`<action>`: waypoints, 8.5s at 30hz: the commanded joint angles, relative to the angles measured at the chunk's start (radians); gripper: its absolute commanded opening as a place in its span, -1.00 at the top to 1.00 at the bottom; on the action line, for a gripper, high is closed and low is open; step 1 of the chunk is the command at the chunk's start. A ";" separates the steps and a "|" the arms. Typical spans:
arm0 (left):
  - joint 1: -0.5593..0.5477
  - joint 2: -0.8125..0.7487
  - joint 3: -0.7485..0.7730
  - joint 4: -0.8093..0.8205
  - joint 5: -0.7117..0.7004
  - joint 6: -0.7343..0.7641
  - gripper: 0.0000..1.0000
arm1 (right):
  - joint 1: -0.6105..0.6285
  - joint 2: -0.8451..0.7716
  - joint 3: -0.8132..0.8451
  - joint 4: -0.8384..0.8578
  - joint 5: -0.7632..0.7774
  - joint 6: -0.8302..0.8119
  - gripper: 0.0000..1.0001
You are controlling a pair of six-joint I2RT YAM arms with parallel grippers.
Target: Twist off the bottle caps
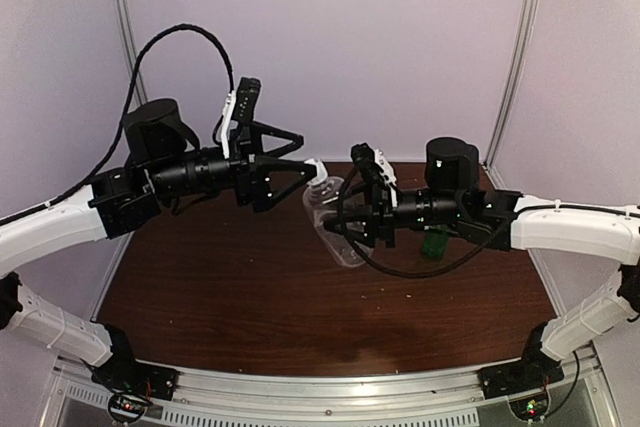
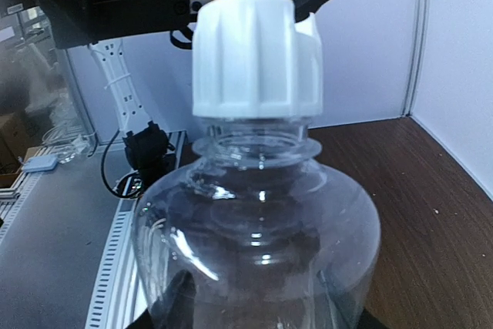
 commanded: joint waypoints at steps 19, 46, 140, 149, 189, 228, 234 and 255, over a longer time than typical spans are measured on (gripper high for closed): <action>0.028 0.086 0.016 0.112 0.476 0.006 -0.21 | -0.007 0.070 0.106 0.022 -0.466 0.078 0.05; -0.022 0.130 0.040 0.037 -0.302 -0.332 0.60 | -0.005 0.046 0.016 0.064 0.219 0.021 0.05; -0.032 0.195 0.077 0.064 -0.304 -0.418 1.00 | 0.019 0.041 0.006 0.078 0.518 0.044 0.12; -0.032 0.201 0.057 0.097 -0.294 -0.401 0.85 | 0.019 0.033 -0.003 0.077 0.494 0.044 0.13; 0.042 -0.014 -0.024 0.059 0.294 0.015 -0.79 | -0.019 0.019 0.006 0.141 -0.328 0.100 0.10; 0.042 0.058 -0.005 0.132 0.317 -0.094 0.46 | -0.020 0.078 0.042 0.124 -0.357 0.132 0.12; 0.042 0.007 0.007 0.059 0.028 -0.113 0.46 | -0.022 0.082 0.057 0.031 -0.245 0.079 0.13; 0.111 -0.057 -0.462 0.077 -0.659 -0.110 0.44 | -0.050 0.044 0.019 0.020 -0.183 0.080 0.13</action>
